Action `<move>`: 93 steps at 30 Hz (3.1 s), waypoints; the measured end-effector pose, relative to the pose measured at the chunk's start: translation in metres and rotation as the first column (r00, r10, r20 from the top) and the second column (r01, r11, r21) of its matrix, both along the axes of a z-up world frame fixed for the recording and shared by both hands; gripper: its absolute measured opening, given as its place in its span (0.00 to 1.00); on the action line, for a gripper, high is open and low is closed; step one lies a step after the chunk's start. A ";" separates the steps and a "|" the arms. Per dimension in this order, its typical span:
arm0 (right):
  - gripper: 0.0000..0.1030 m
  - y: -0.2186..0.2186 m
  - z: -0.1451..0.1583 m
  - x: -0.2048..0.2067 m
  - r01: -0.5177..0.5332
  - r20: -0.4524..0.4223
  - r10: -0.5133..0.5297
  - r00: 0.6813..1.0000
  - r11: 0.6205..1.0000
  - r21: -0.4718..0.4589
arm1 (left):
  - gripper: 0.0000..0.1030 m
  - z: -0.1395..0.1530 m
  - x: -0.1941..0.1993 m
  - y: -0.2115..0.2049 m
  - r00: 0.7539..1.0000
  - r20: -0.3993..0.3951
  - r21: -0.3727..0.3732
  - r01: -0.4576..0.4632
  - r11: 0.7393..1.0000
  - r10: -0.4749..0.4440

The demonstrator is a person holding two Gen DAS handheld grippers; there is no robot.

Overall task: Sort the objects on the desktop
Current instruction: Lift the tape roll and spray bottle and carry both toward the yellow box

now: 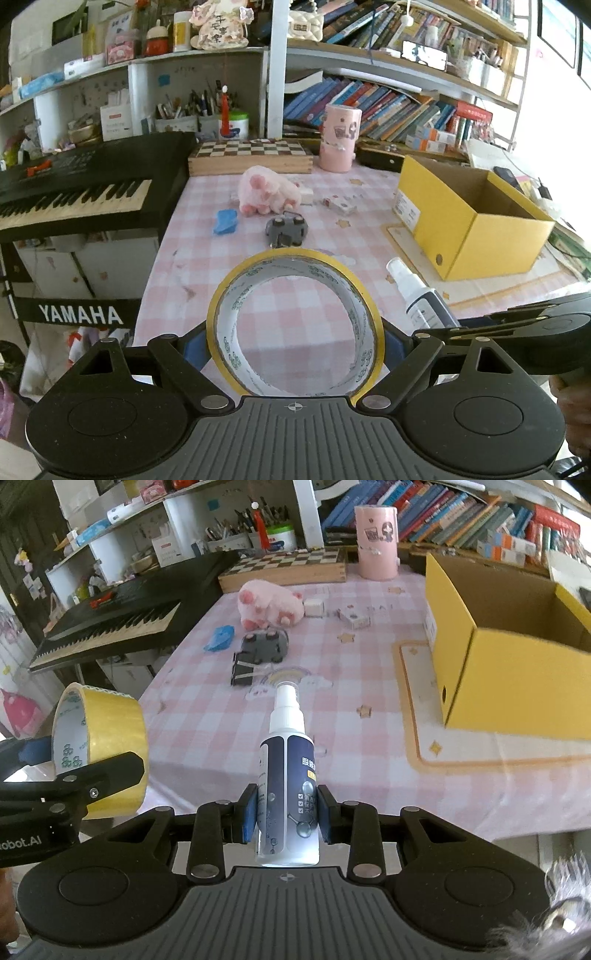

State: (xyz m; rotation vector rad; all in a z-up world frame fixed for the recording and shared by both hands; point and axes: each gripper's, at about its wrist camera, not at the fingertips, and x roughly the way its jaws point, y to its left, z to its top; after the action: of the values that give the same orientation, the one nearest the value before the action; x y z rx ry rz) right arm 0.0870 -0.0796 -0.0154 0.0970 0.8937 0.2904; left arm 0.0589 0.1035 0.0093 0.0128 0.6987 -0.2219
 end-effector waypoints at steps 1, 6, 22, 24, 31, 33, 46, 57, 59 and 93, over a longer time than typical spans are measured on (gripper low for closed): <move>0.29 0.000 -0.001 -0.005 0.005 -0.005 -0.005 1.000 1.000 0.002 | 0.86 0.000 -0.003 0.001 1.000 -0.001 -0.001 0.002 1.000 -0.002; 0.29 -0.002 -0.002 -0.026 0.023 -0.013 -0.023 1.000 1.000 0.007 | 0.86 -0.001 -0.018 0.001 1.000 -0.001 0.003 0.024 1.000 -0.024; 0.29 -0.032 -0.004 -0.065 0.129 -0.038 -0.129 0.991 0.992 -0.008 | 0.86 -0.007 -0.032 -0.030 0.986 -0.029 -0.018 0.162 0.987 -0.162; 0.29 -0.039 -0.004 -0.069 0.154 -0.042 -0.154 0.987 0.988 -0.007 | 0.86 -0.007 -0.033 -0.038 0.981 -0.028 -0.015 0.192 0.981 -0.193; 0.29 -0.064 -0.005 -0.085 0.249 -0.039 -0.249 0.968 0.968 -0.005 | 0.86 -0.008 -0.032 -0.065 0.955 -0.026 -0.007 0.295 0.955 -0.295; 0.29 -0.072 -0.005 -0.089 0.277 -0.037 -0.277 0.960 0.961 -0.004 | 0.86 -0.008 -0.031 -0.073 0.946 -0.024 -0.004 0.322 0.947 -0.322; 0.29 -0.108 -0.002 -0.095 0.373 -0.025 -0.373 0.928 0.928 0.000 | 0.86 -0.007 -0.025 -0.115 0.902 -0.010 0.009 0.431 0.902 -0.431; 0.29 -0.133 -0.003 -0.084 0.390 -0.042 -0.390 0.920 0.921 -0.012 | 0.86 -0.011 -0.009 -0.142 0.892 -0.027 0.001 0.451 0.892 -0.451; 0.29 -0.138 -0.003 -0.081 0.392 -0.047 -0.392 0.919 0.920 -0.015 | 0.86 -0.012 -0.005 -0.148 0.890 -0.029 -0.001 0.455 0.891 -0.455; 0.29 -0.272 0.069 0.034 0.314 0.208 -0.318 0.925 0.948 0.054 | 0.86 0.046 0.081 -0.259 0.909 0.209 -0.027 0.374 0.927 -0.361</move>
State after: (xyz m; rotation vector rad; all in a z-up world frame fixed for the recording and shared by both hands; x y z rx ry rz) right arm 0.1213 -0.3517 0.0532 0.2216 0.6474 0.0061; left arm 0.1396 -0.1559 0.0555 0.1035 0.4813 -0.5995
